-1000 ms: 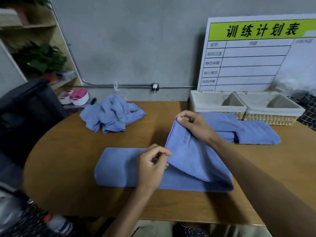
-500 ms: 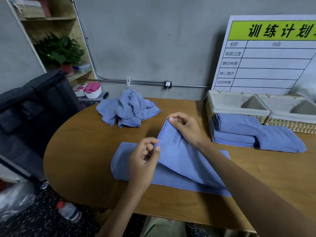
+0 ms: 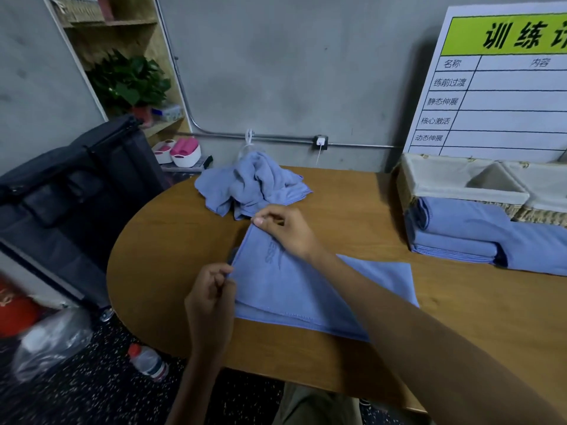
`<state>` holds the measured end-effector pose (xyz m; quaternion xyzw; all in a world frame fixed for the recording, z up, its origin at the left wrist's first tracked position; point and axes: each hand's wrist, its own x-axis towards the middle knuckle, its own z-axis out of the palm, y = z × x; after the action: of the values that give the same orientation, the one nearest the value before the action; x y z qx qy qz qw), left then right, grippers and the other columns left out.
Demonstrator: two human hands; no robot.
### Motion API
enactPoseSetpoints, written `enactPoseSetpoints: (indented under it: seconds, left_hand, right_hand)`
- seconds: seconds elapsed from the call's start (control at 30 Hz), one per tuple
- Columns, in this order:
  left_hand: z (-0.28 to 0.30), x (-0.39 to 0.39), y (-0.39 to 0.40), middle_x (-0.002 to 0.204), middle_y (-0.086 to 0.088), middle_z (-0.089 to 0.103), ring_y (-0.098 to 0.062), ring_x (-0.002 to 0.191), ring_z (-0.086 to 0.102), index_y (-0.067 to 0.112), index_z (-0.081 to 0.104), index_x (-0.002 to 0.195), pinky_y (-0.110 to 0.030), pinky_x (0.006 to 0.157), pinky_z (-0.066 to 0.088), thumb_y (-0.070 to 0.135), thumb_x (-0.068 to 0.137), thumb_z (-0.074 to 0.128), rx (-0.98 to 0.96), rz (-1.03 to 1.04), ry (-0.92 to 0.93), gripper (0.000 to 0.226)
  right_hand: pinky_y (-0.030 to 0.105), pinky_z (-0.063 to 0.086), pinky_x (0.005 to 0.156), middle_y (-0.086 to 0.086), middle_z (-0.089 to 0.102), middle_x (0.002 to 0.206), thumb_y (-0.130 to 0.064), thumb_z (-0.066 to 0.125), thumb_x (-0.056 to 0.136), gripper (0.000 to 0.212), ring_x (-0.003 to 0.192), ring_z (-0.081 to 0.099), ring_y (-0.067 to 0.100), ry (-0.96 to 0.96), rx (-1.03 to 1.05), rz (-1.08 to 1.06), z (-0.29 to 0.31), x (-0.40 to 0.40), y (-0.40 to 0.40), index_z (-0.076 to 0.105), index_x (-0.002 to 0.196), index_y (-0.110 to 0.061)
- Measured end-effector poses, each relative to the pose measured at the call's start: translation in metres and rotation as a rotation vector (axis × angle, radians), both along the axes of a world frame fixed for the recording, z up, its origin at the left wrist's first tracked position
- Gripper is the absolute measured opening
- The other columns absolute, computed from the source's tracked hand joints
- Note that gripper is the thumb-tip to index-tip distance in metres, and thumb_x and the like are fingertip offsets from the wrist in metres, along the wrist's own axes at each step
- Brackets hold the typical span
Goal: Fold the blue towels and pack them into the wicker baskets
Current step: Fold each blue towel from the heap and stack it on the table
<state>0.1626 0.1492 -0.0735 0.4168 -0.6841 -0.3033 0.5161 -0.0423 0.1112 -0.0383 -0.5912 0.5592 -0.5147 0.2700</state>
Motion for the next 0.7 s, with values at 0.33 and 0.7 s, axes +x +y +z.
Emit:
enactPoseSetpoints:
  seconds: [0.33, 0.7]
  left_hand:
    - [-0.016, 0.03, -0.022, 0.053, 0.004, 0.047, -0.012, 0.054, 0.05, 0.024, 0.06, 0.085, -0.022, 0.045, 0.026, 0.014, 0.084, 0.062, -0.07, 0.03, -0.394, 0.01]
    - [-0.013, 0.023, -0.014, 0.066, 0.013, 0.045, -0.002, 0.057, 0.044, 0.028, 0.053, 0.082, -0.033, 0.066, 0.036, 0.003, 0.075, 0.071, -0.04, 0.075, -0.537, 0.031]
  right_hand:
    - [0.04, 0.051, 0.086, -0.002, 0.073, 0.101, -0.026, 0.057, 0.1, 0.019, 0.093, 0.065, 0.015, 0.389, 0.123, -0.052, -0.035, 0.02, -0.021, 0.071, 0.104, -0.015]
    - [0.04, 0.052, 0.08, -0.002, 0.07, 0.113, -0.036, 0.047, 0.1, 0.024, 0.1, 0.067, 0.027, 0.778, 0.077, -0.442, -0.06, -0.087, 0.087, 0.067, 0.112, -0.027]
